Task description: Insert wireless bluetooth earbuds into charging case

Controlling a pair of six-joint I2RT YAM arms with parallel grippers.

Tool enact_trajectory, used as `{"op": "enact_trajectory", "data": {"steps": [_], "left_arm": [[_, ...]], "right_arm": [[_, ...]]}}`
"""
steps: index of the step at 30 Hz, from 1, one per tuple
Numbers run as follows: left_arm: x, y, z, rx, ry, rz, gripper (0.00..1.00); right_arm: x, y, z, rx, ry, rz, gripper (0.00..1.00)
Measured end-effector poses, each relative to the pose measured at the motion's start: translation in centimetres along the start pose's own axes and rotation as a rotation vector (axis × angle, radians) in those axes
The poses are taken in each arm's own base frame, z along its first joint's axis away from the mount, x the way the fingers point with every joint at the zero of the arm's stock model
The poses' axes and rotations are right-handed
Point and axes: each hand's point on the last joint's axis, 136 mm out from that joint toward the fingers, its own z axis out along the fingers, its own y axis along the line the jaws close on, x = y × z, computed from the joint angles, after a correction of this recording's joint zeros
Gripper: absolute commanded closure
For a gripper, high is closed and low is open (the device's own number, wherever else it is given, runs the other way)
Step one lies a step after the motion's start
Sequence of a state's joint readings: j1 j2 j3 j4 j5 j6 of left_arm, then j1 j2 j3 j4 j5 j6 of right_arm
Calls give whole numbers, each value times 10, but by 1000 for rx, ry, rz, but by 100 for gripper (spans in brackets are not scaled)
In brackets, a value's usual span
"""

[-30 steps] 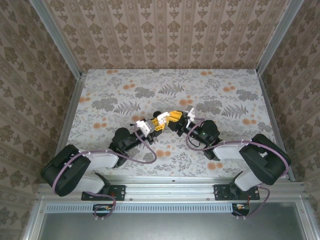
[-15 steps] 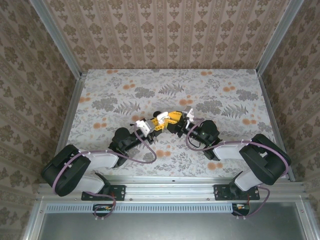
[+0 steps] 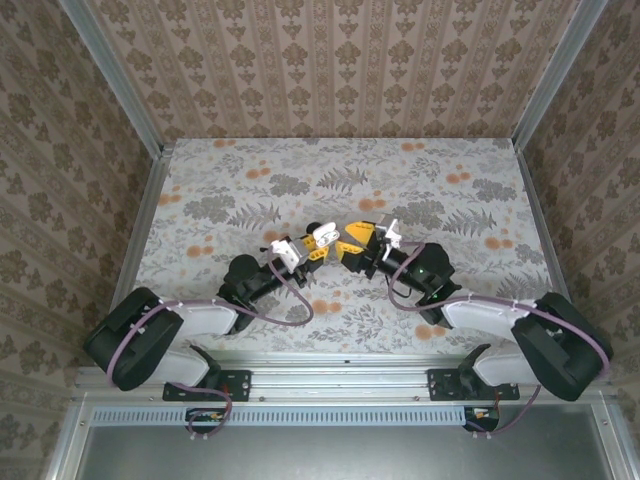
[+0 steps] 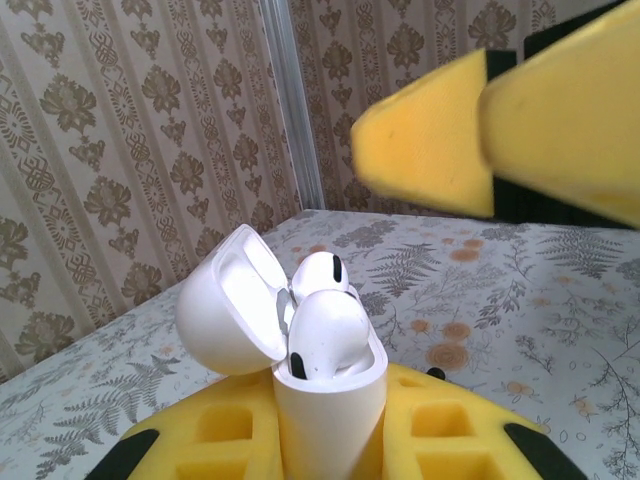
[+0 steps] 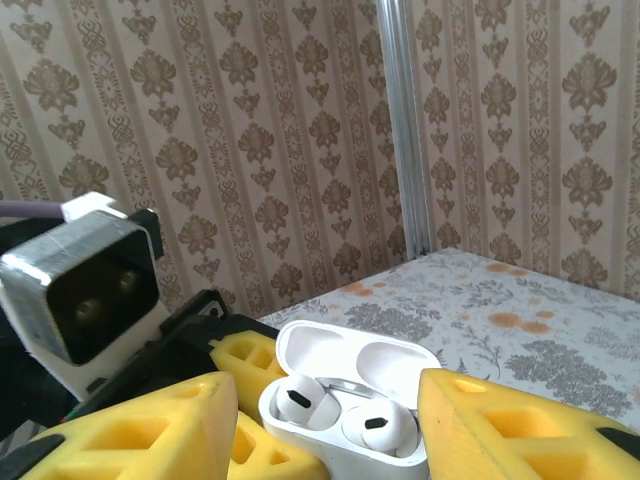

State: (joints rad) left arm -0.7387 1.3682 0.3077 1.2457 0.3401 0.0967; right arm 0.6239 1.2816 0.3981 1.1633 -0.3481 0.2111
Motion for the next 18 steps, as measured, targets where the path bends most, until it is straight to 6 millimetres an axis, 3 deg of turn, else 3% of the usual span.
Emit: {"op": "enact_trajectory", "data": {"steps": [9,18], "left_arm": [[-1,-9,-1,57,-8,1,100],[-1,-30,-3,187,-19,6,100]], "right_arm": [[-12,-11,-23,61,46,-56,50],[13,-20,-40,81,197,-166,50]]}}
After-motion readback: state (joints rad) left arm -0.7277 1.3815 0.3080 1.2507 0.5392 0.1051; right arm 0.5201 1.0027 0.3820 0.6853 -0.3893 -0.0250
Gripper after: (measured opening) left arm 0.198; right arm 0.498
